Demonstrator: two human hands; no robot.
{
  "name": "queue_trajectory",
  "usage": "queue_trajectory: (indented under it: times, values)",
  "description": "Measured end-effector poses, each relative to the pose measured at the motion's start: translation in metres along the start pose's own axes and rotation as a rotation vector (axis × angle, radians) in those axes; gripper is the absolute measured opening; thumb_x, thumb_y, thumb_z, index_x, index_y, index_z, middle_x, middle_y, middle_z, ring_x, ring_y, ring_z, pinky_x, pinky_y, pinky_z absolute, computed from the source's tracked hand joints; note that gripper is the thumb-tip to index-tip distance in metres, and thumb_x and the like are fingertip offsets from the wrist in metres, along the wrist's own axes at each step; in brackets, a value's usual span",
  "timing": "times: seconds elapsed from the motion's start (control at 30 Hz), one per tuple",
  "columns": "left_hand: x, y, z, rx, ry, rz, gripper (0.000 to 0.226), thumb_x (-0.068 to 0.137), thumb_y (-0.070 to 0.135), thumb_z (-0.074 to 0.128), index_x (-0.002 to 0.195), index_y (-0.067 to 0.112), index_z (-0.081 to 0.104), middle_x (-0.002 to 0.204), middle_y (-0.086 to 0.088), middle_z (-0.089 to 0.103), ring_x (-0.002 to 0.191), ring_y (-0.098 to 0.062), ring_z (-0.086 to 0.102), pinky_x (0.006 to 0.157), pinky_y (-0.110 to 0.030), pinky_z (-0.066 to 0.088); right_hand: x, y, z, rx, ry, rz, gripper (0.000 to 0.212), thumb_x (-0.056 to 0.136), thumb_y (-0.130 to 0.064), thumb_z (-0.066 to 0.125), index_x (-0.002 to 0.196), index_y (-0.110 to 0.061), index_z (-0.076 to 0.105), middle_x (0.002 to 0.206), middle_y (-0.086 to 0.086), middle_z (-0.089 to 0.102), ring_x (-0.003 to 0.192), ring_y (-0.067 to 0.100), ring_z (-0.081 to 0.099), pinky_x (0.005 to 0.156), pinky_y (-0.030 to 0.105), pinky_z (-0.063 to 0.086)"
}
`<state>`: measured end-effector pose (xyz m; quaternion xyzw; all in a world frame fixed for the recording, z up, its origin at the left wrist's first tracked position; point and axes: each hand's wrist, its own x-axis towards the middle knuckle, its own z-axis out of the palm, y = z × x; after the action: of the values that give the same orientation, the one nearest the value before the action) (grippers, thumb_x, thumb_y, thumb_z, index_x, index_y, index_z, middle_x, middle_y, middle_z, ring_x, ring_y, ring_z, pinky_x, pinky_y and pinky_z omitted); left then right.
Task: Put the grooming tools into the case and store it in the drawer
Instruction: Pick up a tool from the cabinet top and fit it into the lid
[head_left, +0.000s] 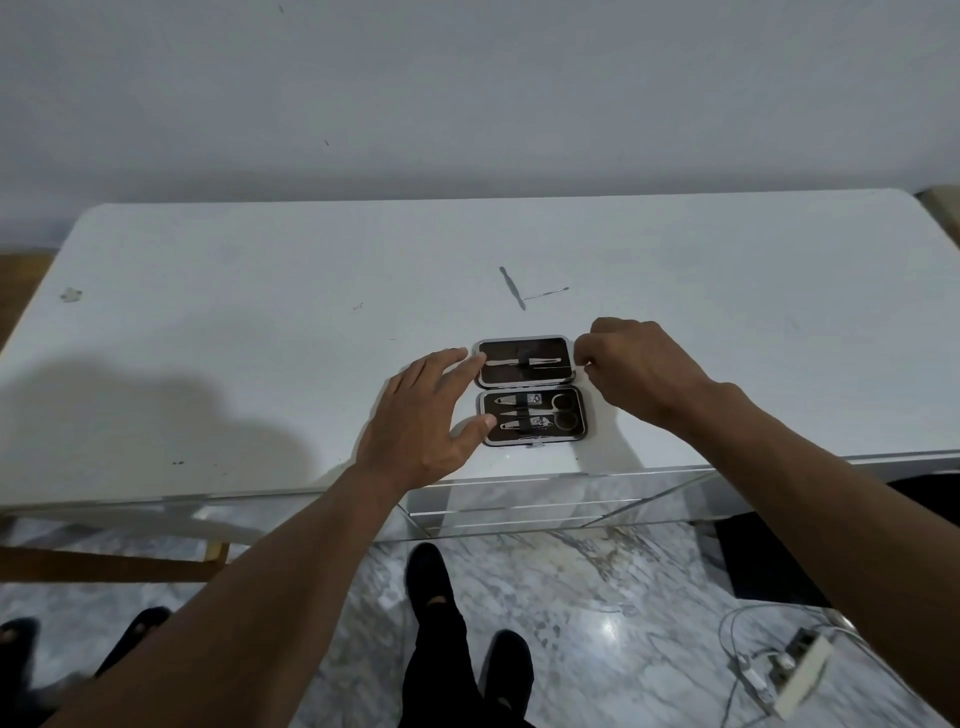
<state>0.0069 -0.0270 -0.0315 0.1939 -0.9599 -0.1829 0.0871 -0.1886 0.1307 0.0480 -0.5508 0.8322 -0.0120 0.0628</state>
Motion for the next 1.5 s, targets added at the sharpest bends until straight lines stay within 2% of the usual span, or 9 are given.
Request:
queue_trajectory:
  times: [0.13, 0.23, 0.4, 0.57, 0.73, 0.97, 1.17, 1.4, 1.5]
  values:
    - [0.000, 0.000, 0.001, 0.002, -0.001, 0.002, 0.070, 0.086, 0.061, 0.039, 0.148, 0.027, 0.036, 0.149, 0.002, 0.041, 0.137, -0.019, 0.037, 0.109, -0.042, 0.035, -0.005, 0.002, 0.002, -0.044, 0.024, -0.025, 0.024, 0.087, 0.004, 0.053, 0.101, -0.007, 0.070, 0.107, 0.013, 0.060, 0.078, 0.037, 0.061, 0.065, 0.037, 0.051]
    - [-0.001, 0.000, 0.001, -0.002, 0.005, 0.003, 0.070, 0.086, 0.060, 0.039, 0.147, 0.026, 0.037, 0.149, 0.002, 0.042, 0.136, -0.020, 0.037, 0.108, -0.043, 0.035, -0.007, 0.004, 0.005, -0.013, 0.040, -0.038, 0.027, 0.089, 0.003, 0.055, 0.106, -0.009, 0.072, 0.115, 0.012, 0.060, 0.084, 0.036, 0.064, 0.068, 0.036, 0.053]
    - [-0.001, 0.001, 0.000, -0.003, 0.008, 0.000, 0.070, 0.086, 0.060, 0.039, 0.148, 0.026, 0.036, 0.149, 0.002, 0.042, 0.136, -0.019, 0.037, 0.109, -0.042, 0.034, -0.006, 0.008, 0.005, 0.051, 0.019, -0.036, 0.032, 0.088, 0.003, 0.053, 0.110, -0.011, 0.073, 0.110, 0.011, 0.069, 0.096, 0.034, 0.066, 0.080, 0.038, 0.054]
    - [-0.001, 0.000, 0.001, 0.000, 0.011, -0.001, 0.069, 0.086, 0.060, 0.041, 0.146, 0.026, 0.038, 0.148, 0.002, 0.042, 0.136, -0.019, 0.038, 0.108, -0.042, 0.035, -0.006, 0.008, 0.006, 0.087, 0.005, -0.021, 0.033, 0.086, 0.004, 0.053, 0.105, -0.014, 0.073, 0.104, 0.010, 0.070, 0.094, 0.033, 0.065, 0.079, 0.040, 0.053]
    - [0.000, 0.001, 0.000, 0.004, 0.016, 0.001, 0.068, 0.086, 0.059, 0.041, 0.146, 0.026, 0.039, 0.148, 0.003, 0.043, 0.135, -0.018, 0.038, 0.107, -0.042, 0.035, 0.000, 0.006, 0.004, 0.107, -0.001, 0.008, 0.030, 0.087, 0.002, 0.050, 0.100, -0.014, 0.072, 0.099, 0.009, 0.068, 0.091, 0.032, 0.061, 0.074, 0.033, 0.044]
    - [-0.001, 0.002, -0.001, -0.001, 0.018, -0.001, 0.068, 0.086, 0.059, 0.041, 0.145, 0.026, 0.041, 0.147, 0.002, 0.044, 0.135, -0.019, 0.039, 0.107, -0.043, 0.036, 0.005, 0.007, 0.005, 0.128, -0.020, 0.029, 0.023, 0.087, 0.000, 0.053, 0.096, -0.011, 0.071, 0.099, 0.007, 0.068, 0.092, 0.030, 0.061, 0.075, 0.033, 0.045]
    - [0.000, 0.002, -0.001, 0.002, 0.016, -0.004, 0.068, 0.085, 0.059, 0.042, 0.145, 0.026, 0.040, 0.147, 0.003, 0.044, 0.135, -0.018, 0.039, 0.107, -0.042, 0.036, 0.008, 0.001, 0.006, 0.130, -0.025, 0.021, 0.023, 0.087, -0.001, 0.053, 0.096, -0.011, 0.070, 0.098, 0.007, 0.068, 0.092, 0.029, 0.061, 0.078, 0.036, 0.048]
    - [-0.001, 0.002, -0.001, 0.002, 0.015, -0.003, 0.069, 0.085, 0.059, 0.041, 0.145, 0.026, 0.040, 0.147, 0.002, 0.044, 0.135, -0.019, 0.039, 0.107, -0.042, 0.035, 0.009, 0.006, 0.008, 0.136, -0.083, 0.041, 0.027, 0.086, -0.001, 0.058, 0.104, -0.017, 0.071, 0.102, 0.005, 0.068, 0.097, 0.027, 0.061, 0.077, 0.031, 0.044]
    - [-0.001, 0.003, -0.001, 0.000, 0.017, -0.009, 0.069, 0.085, 0.060, 0.041, 0.146, 0.026, 0.040, 0.147, 0.003, 0.043, 0.135, -0.019, 0.039, 0.108, -0.041, 0.034, 0.010, 0.004, 0.009, 0.156, -0.092, 0.047, 0.030, 0.086, 0.000, 0.059, 0.105, -0.017, 0.072, 0.104, 0.005, 0.068, 0.098, 0.028, 0.061, 0.080, 0.033, 0.048]
